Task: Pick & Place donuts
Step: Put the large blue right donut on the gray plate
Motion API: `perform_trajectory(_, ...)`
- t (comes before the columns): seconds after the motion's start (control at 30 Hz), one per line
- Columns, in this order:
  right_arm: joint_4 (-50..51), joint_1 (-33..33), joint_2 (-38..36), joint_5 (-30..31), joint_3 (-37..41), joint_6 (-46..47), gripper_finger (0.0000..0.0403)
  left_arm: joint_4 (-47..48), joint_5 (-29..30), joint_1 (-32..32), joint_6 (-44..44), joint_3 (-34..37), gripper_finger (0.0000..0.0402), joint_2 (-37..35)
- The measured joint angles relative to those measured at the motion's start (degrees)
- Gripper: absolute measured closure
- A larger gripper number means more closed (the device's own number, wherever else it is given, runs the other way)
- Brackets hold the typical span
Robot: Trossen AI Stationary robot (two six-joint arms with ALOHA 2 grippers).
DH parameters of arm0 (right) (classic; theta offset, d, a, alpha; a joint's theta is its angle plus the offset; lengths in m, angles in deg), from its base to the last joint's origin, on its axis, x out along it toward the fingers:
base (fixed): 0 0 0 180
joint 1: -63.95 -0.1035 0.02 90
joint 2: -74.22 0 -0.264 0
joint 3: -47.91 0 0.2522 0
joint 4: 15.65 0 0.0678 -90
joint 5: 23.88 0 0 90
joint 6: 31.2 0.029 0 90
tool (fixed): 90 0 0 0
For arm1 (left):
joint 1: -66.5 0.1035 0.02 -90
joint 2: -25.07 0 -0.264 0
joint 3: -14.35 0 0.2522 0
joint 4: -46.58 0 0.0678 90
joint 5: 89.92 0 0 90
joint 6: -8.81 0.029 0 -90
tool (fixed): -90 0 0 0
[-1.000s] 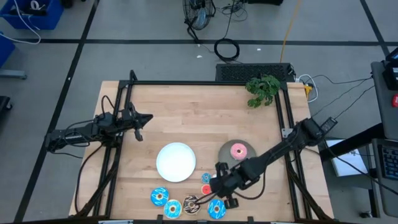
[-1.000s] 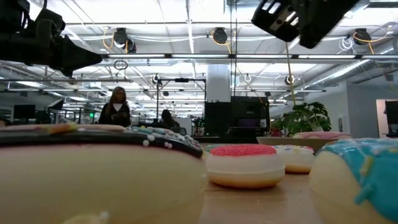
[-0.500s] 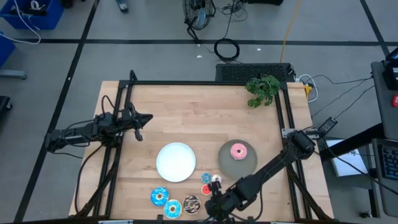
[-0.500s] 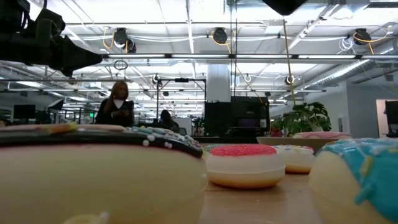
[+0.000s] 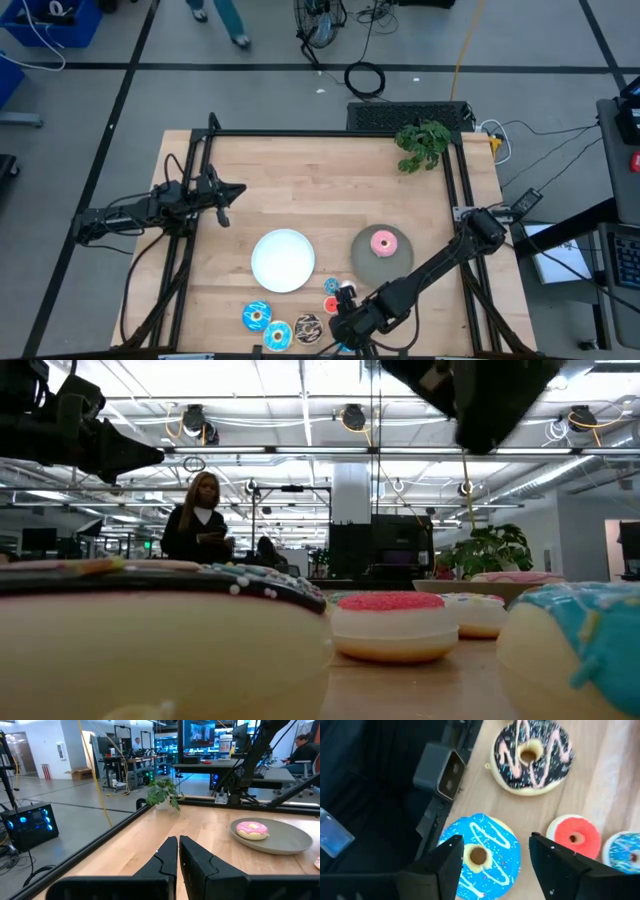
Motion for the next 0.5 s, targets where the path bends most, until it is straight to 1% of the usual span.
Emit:
perform_trajectory(0.13,-0.72,0.00,0.18,0.05,3.15,1.50,0.0194,-0.02,0.00,0.00,-0.25,-0.01,0.0376,0.00)
perform_trajectory(0.37,-11.10,-0.07,0.07,0.07,7.61,3.41,0.0197,-0.02,0.00,0.00,-0.38,0.00,0.0376,-0.01)
perform_trajectory(0.5,-10.75,-0.29,0.10,-0.04,9.71,6.42,0.0198,-0.02,0.00,0.00,-0.66,-0.02,0.0376,0.00)
